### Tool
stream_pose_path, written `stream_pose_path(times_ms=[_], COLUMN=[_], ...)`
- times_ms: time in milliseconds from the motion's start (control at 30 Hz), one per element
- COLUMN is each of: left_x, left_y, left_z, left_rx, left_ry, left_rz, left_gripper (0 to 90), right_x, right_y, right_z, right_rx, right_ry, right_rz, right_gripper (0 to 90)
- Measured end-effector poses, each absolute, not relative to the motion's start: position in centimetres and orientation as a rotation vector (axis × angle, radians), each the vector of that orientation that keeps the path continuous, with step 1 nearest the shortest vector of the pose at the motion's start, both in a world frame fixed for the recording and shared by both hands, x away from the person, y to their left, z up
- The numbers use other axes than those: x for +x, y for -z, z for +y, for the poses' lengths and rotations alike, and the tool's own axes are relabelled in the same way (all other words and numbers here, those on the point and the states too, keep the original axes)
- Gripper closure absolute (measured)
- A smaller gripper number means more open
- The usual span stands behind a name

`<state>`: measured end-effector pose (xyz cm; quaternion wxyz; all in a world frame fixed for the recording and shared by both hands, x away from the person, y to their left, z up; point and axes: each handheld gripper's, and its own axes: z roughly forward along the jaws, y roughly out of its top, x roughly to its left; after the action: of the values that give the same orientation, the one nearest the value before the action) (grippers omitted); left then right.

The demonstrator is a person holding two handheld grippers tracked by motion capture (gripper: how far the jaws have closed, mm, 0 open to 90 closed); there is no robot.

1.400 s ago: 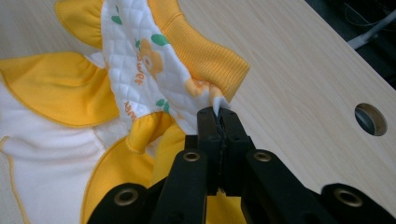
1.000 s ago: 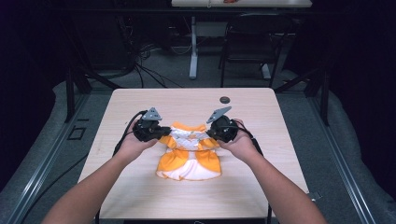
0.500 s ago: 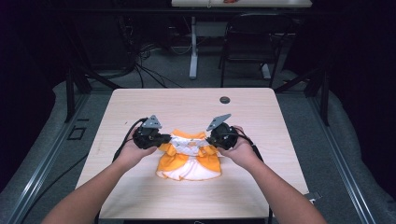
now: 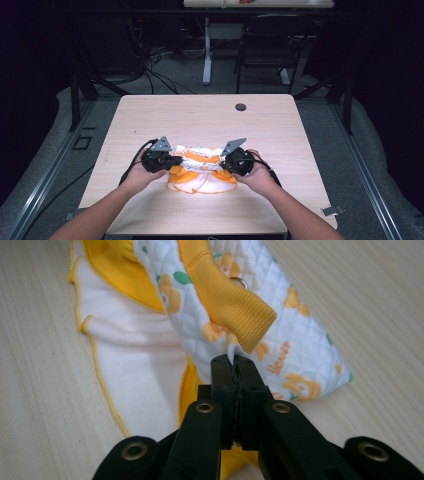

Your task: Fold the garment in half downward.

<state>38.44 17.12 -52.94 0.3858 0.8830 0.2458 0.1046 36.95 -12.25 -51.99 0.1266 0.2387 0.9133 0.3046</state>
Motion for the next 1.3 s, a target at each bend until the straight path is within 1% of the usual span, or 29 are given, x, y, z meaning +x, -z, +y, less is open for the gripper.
stream_pose_path(times_ms=[267,500,600,667,700,733,767,800,833,900,933,1067,1133,1200,1233,1300], left_x=[36.6,35.2,34.9,34.9,34.9,35.0,35.1,35.2,35.3,35.6,35.8,36.9,37.4,37.6,37.7,37.6], left_y=[54.1,55.3,55.5,55.2,55.0,54.6,54.3,53.9,53.6,52.9,52.6,52.1,52.3,52.8,53.0,53.5], left_z=[17.3,17.3,17.4,17.6,17.7,17.8,17.9,18.0,18.1,18.2,18.2,18.4,18.2,17.9,17.7,17.4], left_rx=[2.252,2.256,2.249,2.229,2.214,2.204,2.192,2.183,2.176,2.171,2.165,2.145,2.148,2.169,2.184,2.202], left_ry=[-0.257,-0.256,-0.245,-0.227,-0.222,-0.213,-0.207,-0.206,-0.211,-0.225,-0.235,-0.264,-0.264,-0.262,-0.258,-0.247], left_rz=[0.595,0.586,0.585,0.598,0.604,0.608,0.611,0.616,0.620,0.627,0.636,0.689,0.724,0.745,0.745,0.729], left_gripper=[84.7,84.3,83.1,81.6,80.6,77.5,77.5,76.1,72.1,71.4,68.3,65.4,62.9,61.4,58.1,56.8], right_x=[35.2,34.4,34.0,33.9,33.9,33.8,33.8,33.9,34.0,34.1,34.4,35.0,35.6,35.9,36.0,36.0], right_y=[53.2,54.2,54.6,54.5,54.3,53.9,53.9,53.6,53.0,52.8,52.3,51.8,51.8,51.9,52.3,52.5], right_z=[-12.5,-12.7,-12.8,-12.9,-12.9,-13.1,-13.1,-13.2,-13.4,-13.5,-13.6,-13.8,-13.9,-13.8,-13.6,-13.5], right_rx=[0.687,0.682,0.692,0.704,0.713,0.725,0.725,0.746,0.759,0.769,0.783,0.806,0.845,0.856,0.863,0.856], right_ry=[-0.922,-0.914,-0.923,-0.935,-0.945,-0.967,-0.967,-0.995,-1.021,-1.040,-1.046,-1.050,-1.059,-1.045,-1.029,-1.027], right_rz=[2.649,2.663,2.655,2.657,2.650,2.631,2.631,2.622,2.602,2.589,2.565,2.537,2.517,2.525,2.543,2.553], right_gripper=[88.4,88.2,86.7,80.5,79.6,75.5,75.5,72.8,71.0,70.7,69.9,68.4,65.6,64.6,62.6,61.4])
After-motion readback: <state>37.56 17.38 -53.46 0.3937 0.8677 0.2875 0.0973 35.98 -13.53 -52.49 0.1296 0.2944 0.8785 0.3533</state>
